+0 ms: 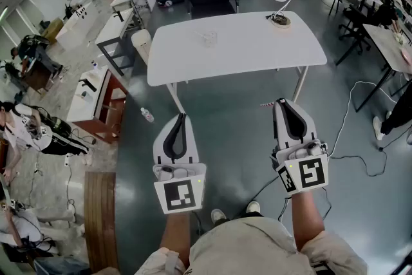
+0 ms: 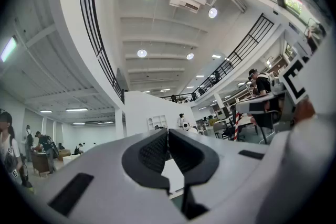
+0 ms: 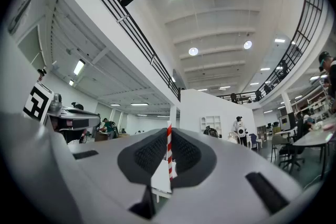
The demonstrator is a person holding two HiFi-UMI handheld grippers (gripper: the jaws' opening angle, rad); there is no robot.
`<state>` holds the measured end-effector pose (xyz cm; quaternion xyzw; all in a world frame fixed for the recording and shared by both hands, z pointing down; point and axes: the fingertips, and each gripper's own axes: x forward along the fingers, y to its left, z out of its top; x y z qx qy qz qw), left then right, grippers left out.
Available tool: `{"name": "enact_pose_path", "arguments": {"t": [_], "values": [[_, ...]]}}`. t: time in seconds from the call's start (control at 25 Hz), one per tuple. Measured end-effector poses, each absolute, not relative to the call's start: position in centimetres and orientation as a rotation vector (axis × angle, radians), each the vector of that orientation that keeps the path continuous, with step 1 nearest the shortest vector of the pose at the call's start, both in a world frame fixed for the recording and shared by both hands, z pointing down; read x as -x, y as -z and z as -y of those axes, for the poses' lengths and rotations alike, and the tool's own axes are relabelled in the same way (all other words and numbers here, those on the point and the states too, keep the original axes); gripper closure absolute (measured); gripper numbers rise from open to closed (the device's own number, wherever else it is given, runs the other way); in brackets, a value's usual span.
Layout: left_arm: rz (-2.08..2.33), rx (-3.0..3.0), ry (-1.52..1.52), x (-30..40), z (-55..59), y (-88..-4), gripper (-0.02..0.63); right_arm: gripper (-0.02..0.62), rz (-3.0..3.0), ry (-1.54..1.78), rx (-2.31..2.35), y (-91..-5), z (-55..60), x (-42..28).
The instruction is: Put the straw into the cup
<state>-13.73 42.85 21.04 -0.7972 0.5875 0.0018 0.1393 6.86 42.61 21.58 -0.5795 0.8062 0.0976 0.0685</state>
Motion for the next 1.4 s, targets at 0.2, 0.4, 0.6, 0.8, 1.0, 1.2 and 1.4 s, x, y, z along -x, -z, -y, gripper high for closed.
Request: {"name": "enact_pose_path", "arguments": {"t": [0.2,0.4,0.6,0.8,1.0,1.2,1.4], "values": [[-1.696,2.311,0.0,12.7,-42.5,-21.2,0.597,0.572,-2.427,-0.284,1.748,-21.9,-42.3,-7.8],[-1.691,2.308,0.015,11.1,-42.2,-21.8,0.597,0.572,-2.419,-0.275,1.743,-22.5,-41.9,-9.2],[-1.695,2.31,0.03,8.7,-42.1,-22.3,0.597,0.572,-2.422,-0.294,1.749,-23.2,-41.6,-11.7],[-1.723,2.312,0.069,6.4,-41.3,-23.8,0.597,0.572,-2.418,-0.257,1.736,-24.3,-40.7,-14.6],[-1.751,2.306,0.092,3.3,-40.8,-24.8,0.597,0.572,-2.418,-0.216,1.711,-25.3,-39.7,-18.0],[-1.765,2.308,0.114,2.1,-40.0,-25.2,0.597,0.572,-2.42,-0.188,1.701,-25.7,-38.9,-19.1],[-1.752,2.326,0.107,1.2,-38.9,-25.5,0.597,0.572,-2.415,-0.164,1.723,-26.5,-37.8,-20.0]]}}
